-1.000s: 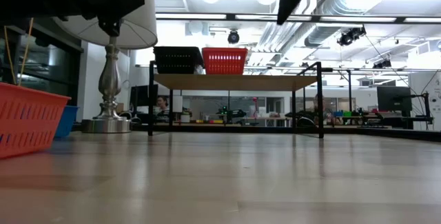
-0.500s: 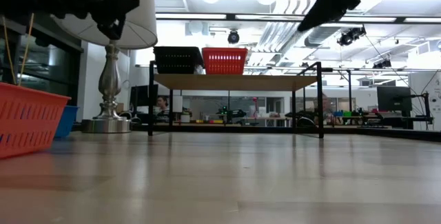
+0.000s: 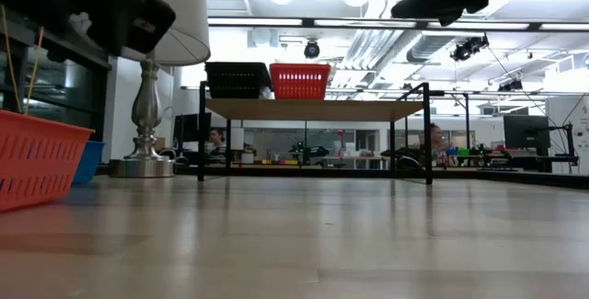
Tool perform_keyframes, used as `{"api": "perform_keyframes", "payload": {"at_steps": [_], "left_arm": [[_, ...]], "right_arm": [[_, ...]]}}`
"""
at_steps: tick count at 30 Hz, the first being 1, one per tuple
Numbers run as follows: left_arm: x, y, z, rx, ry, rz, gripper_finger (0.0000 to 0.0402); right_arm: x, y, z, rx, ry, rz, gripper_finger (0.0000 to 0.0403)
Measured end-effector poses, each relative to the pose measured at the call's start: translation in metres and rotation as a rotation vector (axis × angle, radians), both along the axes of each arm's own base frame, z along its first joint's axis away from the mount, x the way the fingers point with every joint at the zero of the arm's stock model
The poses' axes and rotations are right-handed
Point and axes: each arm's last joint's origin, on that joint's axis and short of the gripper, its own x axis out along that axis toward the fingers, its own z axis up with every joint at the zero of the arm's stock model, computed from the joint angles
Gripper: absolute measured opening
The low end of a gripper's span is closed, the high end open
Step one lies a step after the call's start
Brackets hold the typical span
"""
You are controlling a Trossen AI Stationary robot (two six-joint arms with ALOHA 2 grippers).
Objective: Stack baskets on shelf by color
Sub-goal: Stack the orange bin on top of the orange bin on the shelf
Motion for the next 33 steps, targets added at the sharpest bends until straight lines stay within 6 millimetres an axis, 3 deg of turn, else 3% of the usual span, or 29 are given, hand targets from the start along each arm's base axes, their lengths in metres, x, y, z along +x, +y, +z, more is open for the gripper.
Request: {"api": "perform_keyframes", "payload": {"at_steps": [5, 11, 14, 20, 33], "left_arm": [[0.013, -0.021, -0.005, 0.099, 0.110, -0.131, 0.0161], [0.028, -0.036, -0.018, 0.308, 0.112, -0.233, 0.0161], [0.032, -0.038, -0.027, 0.408, 0.121, -0.275, 0.0161], [0.033, -0.039, -0.043, 0.425, 0.209, -0.323, 0.0161], [0.030, -0.038, -0.049, 0.496, 0.254, -0.430, 0.0144]], "right_arm": [[0.000, 0.000, 0.000, -0.004, 0.001, 0.001, 0.0000], [0.000, 0.000, -0.001, -0.006, 0.006, 0.001, 0.0000], [0.000, 0.000, -0.001, -0.004, 0.009, 0.000, 0.0000], [0.000, 0.000, -0.001, -0.004, 0.009, 0.003, 0.0000], [0.000, 0.000, -0.001, 0.001, 0.009, 0.003, 0.0000]]}}
